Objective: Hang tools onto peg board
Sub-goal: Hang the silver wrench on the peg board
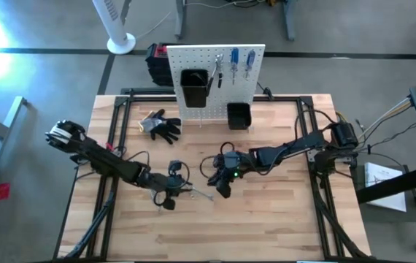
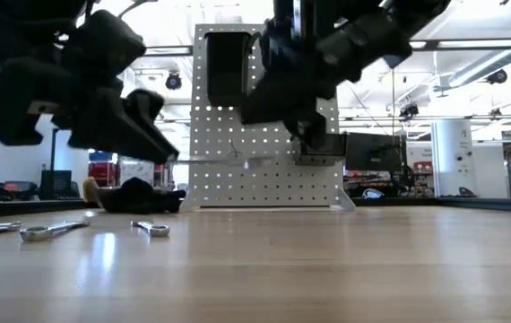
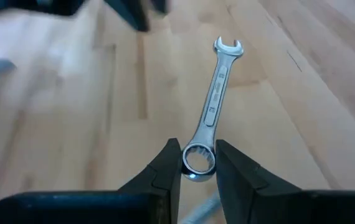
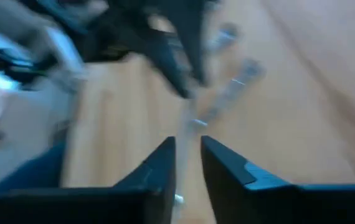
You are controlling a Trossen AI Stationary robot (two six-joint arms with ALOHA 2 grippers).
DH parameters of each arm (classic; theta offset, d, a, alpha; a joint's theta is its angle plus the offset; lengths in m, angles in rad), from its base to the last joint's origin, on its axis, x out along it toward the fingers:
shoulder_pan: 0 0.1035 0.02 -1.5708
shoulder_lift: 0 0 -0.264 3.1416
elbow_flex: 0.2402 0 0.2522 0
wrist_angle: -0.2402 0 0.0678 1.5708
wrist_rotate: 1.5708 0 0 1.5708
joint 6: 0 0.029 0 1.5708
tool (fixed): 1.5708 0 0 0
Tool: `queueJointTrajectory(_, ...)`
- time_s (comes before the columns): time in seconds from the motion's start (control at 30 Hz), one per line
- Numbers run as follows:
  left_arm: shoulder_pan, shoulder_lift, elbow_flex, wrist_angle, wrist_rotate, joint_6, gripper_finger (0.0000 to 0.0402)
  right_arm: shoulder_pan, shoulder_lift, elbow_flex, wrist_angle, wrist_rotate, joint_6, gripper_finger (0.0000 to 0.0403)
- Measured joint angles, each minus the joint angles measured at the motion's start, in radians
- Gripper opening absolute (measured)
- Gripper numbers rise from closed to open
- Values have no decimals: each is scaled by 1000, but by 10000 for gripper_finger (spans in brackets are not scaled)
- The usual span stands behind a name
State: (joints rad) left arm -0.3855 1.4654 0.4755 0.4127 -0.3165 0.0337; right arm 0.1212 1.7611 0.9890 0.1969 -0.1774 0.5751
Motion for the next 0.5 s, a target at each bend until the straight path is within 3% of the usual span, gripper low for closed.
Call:
queueJointTrajectory(0.13, 1, -28, 54, -103, -42, 68, 67, -20, 6, 1, 62, -117, 4, 121)
queueJointTrajectory(0.3, 1, -20, 203, -397, -127, 92, 67, -19, 7, 2, 69, -165, -66, 172)
queueJointTrajectory(0.5, 1, 21, 344, -542, -148, 165, 67, -24, 41, 3, 64, -127, -83, 172)
